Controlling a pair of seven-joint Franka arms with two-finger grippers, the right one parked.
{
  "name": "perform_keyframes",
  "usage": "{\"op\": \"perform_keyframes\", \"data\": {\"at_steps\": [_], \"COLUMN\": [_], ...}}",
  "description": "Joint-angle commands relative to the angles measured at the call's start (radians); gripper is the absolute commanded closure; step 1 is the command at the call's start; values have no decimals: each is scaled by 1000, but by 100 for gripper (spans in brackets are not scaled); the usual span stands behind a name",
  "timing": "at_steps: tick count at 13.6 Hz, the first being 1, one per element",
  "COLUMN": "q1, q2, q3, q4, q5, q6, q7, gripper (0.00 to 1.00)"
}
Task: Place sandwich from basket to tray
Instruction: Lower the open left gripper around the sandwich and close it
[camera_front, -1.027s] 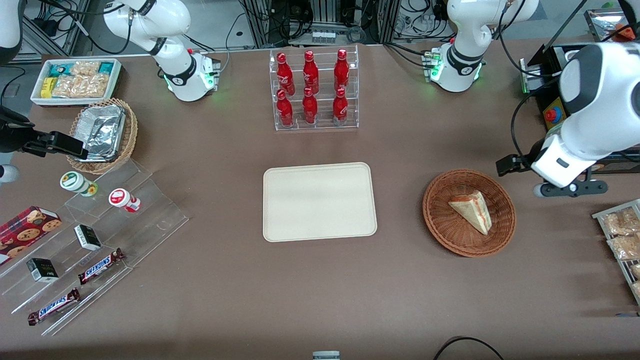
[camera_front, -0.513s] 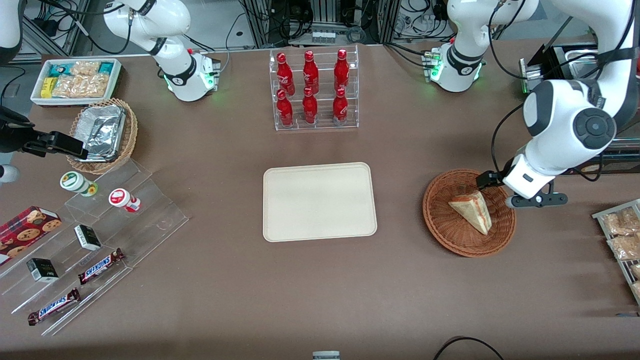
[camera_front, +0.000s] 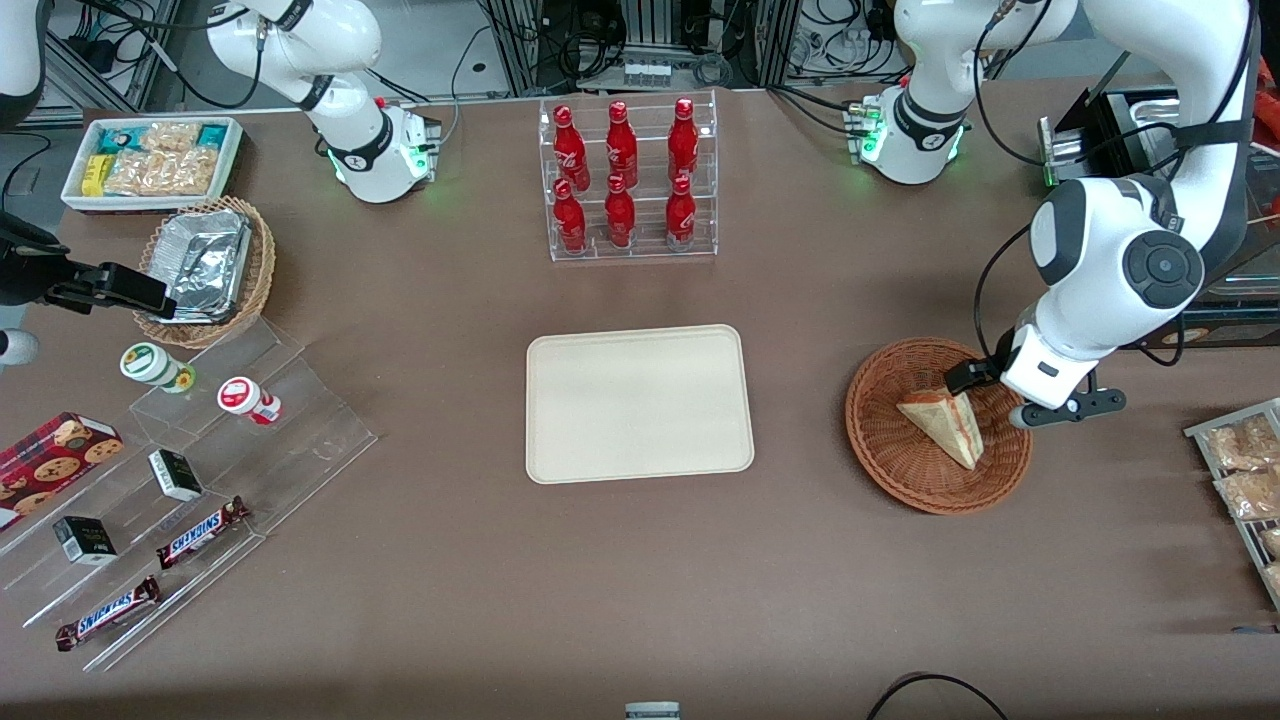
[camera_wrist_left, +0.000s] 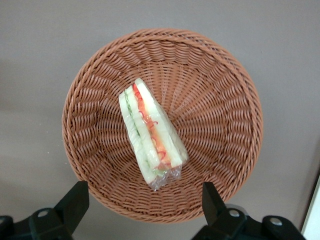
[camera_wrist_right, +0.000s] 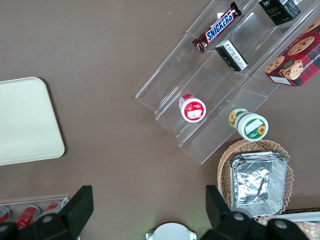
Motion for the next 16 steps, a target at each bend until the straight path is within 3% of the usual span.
{"op": "perform_keyframes", "data": {"at_steps": [1, 4, 6, 16], "q1": [1, -1, -1, -4], "q2": [14, 31, 43, 112], "q3": [-6, -6, -6, -6], "q4": [-15, -15, -15, -15], "q5": [-8, -21, -76, -77], "q6": [56, 85, 100, 142], "q7": [-191, -341, -390, -424], "gripper": [0, 0, 0, 0]}}
